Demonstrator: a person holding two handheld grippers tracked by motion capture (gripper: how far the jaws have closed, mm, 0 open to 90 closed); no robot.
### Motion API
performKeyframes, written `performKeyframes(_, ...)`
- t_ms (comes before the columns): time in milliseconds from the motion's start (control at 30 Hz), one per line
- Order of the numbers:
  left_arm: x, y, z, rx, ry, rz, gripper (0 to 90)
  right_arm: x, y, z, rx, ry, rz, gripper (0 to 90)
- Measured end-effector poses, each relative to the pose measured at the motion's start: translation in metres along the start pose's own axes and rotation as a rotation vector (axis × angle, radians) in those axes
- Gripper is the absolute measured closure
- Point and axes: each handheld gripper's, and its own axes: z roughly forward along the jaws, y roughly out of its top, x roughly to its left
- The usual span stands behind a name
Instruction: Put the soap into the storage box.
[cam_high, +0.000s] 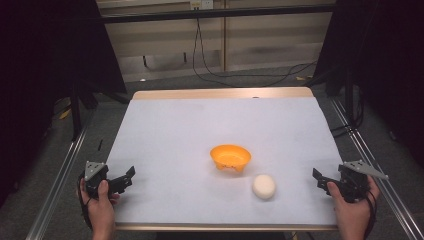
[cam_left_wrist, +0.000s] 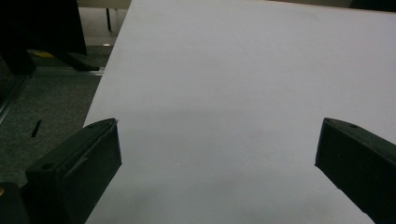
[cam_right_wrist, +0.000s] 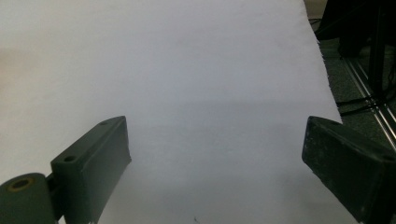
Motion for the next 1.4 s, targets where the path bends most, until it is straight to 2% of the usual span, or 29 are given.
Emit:
performKeyframes(67,-0.001,0.0,-0.001,-0.005,0.015,0.009,0.0,-0.001,0.0,-0.001,-0.006,0.001,0.006,7.2)
performKeyframes(133,-0.002,-0.001,-0.001,-0.014,0.047,0.011,0.0,0.001,-0.001,-0.002,-0.018,-0.012,0.001,6.5)
performKeyframes(267,-0.005,-0.002,-0.002,-0.03,0.078,0.017,0.1,0.001,0.0,-0.001,-0.007,-0.027,0.004,6.8)
performKeyframes(333,-0.007,-0.003,-0.004,-0.05,0.075,0.038,0.0,0.001,-0.001,-0.003,-0.02,-0.025,0.004,9.9)
performKeyframes(400,-0.007,-0.003,-0.004,-0.046,0.089,0.036,0.0,0.003,-0.001,-0.005,-0.036,-0.035,0.001,14.4)
performKeyframes(433,-0.006,-0.003,-0.003,-0.044,0.081,0.033,0.0,0.004,0.0,-0.005,-0.032,-0.036,-0.001,16.3)
performKeyframes(500,-0.007,-0.003,-0.002,-0.03,0.075,0.041,0.1,0.007,0.0,-0.005,-0.021,-0.039,-0.021,18.9)
performKeyframes(633,-0.007,-0.001,0.0,-0.003,0.061,0.044,1.2,0.014,0.003,-0.004,0.026,-0.011,-0.055,24.0)
performKeyframes(733,-0.008,-0.002,0.0,-0.015,0.061,0.05,1.4,0.02,0.008,-0.004,0.066,-0.01,-0.111,28.5)
performKeyframes(800,-0.008,-0.001,0.0,-0.006,0.065,0.056,1.4,0.026,0.013,-0.004,0.086,0.001,-0.156,30.8)
performKeyframes(867,-0.008,-0.001,0.002,0.005,0.066,0.056,1.3,0.029,0.018,-0.004,0.105,0.038,-0.162,33.2)
performKeyframes(967,-0.01,-0.001,0.002,0.014,0.072,0.073,1.3,0.034,0.024,-0.004,0.13,0.093,-0.143,34.2)
performKeyframes(1067,-0.011,-0.001,0.002,0.012,0.072,0.075,1.3,0.038,0.03,-0.004,0.177,0.122,-0.128,37.3)
performKeyframes(1100,-0.011,-0.001,0.002,0.012,0.072,0.075,1.3,0.038,0.03,-0.004,0.177,0.122,-0.128,37.3)
performKeyframes(1133,-0.011,-0.001,0.002,0.012,0.073,0.076,1.3,0.039,0.033,-0.004,0.2,0.16,-0.108,37.3)
performKeyframes(1200,-0.011,-0.001,0.002,0.018,0.076,0.084,1.4,0.041,0.035,-0.004,0.236,0.204,-0.097,37.3)
performKeyframes(1267,-0.011,-0.001,0.002,0.022,0.078,0.09,1.5,0.045,0.036,-0.003,0.283,0.259,-0.092,30.8)
performKeyframes(1333,-0.012,-0.001,0.003,0.019,0.079,0.087,1.5,0.047,0.037,-0.002,0.294,0.256,-0.101,28.5)
performKeyframes(1400,-0.013,0.0,0.004,0.032,0.082,0.096,1.5,0.056,0.039,-0.004,0.311,0.288,-0.09,22.3)
